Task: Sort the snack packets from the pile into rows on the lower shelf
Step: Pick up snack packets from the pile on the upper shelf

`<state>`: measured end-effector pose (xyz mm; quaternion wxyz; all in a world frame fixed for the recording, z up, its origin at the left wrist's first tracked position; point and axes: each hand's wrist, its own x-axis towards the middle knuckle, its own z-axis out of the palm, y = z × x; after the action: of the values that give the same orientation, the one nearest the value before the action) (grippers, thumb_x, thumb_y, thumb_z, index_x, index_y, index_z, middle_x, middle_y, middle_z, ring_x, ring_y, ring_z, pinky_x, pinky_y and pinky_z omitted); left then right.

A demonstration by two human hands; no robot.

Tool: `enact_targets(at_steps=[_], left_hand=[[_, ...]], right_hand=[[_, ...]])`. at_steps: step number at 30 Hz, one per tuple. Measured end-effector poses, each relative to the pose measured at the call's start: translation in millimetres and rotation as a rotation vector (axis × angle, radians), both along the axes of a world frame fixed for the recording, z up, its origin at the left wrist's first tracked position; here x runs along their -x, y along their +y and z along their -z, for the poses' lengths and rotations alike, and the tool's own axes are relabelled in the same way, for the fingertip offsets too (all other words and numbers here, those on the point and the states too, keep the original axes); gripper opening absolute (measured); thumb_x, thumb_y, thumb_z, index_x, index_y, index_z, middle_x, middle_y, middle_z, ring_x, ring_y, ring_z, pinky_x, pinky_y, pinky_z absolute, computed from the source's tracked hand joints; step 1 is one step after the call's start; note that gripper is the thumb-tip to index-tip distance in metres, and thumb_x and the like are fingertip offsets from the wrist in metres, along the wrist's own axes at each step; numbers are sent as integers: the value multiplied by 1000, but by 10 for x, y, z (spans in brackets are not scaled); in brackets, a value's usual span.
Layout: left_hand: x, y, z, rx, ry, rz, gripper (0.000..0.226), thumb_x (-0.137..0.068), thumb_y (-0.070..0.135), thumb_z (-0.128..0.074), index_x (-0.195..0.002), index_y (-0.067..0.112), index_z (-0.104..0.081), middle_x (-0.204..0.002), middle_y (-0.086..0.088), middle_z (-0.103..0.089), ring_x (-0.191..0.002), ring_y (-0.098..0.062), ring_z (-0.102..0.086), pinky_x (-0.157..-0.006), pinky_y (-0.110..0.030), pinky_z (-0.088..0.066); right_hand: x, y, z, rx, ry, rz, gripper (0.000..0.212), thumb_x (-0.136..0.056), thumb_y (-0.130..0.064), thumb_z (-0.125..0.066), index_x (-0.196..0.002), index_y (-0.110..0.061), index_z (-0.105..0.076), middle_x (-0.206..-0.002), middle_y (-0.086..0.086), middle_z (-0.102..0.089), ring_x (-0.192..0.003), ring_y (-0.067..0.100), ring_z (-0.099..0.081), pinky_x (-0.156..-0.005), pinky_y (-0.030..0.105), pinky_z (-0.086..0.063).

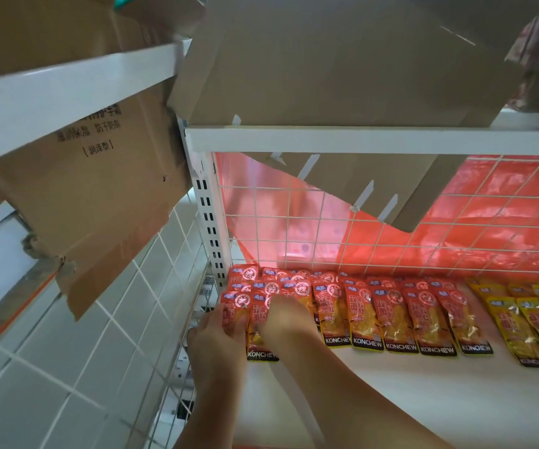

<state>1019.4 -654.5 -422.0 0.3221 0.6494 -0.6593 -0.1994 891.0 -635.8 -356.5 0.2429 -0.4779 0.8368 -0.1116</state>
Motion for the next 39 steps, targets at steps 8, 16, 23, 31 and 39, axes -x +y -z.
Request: enact_targets(at_steps=[8, 16, 23, 31, 39], left_hand=[[-1, 6, -15, -17, -11, -1, 56, -92, 52, -67, -138, 19, -63, -124, -4, -68, -111, -30, -58, -92, -47, -53], [-10, 6, -38, 24, -18, 14, 50, -94, 52, -64, -135, 23, -62, -120, -7, -65, -109, -31, -58, -91, -47, -53], [18, 75, -84, 101, -112, 31, 55, -96, 48, -61, -145, 23, -56, -145, -15, -54, -135, -38, -46, -108, -58, -43], [117, 241, -581, 211, -8, 95, 47, -91, 44, -45, -129, 20, -59, -130, -11, -63, -118, -32, -57, -106, -48, -45], [833, 883, -2121, 581, 369, 465, 40, -92, 36, -62, -131, 30, -65, -123, 20, -63, -117, -1, -58, -102, -33, -49]], right_hand=[[22, 12, -9, 16, -15, -9, 42, -93, -39, -69, -128, -19, -58, -125, 7, -58, -111, 29, -60, -87, 35, -51], [73, 39, 14, 87, 13, -12, 32, -92, -49, -65, -110, -23, -56, -103, -1, -58, -90, 20, -55, -72, 32, -41], [245, 306, -191, 368, 74, -23, 31, -89, -44, -67, -80, -22, -48, -76, -5, -52, -70, 19, -50, -55, 30, -29], [737, 724, -734, 514, -38, -12, 21, -89, -43, -67, -87, -26, -54, -86, -10, -58, -75, 11, -56, -61, 29, -38], [1269, 1425, -1703, 916, -186, -134, 17, -88, -44, -68, -93, -29, -63, -94, -10, -66, -88, 9, -64, -77, 34, -54]])
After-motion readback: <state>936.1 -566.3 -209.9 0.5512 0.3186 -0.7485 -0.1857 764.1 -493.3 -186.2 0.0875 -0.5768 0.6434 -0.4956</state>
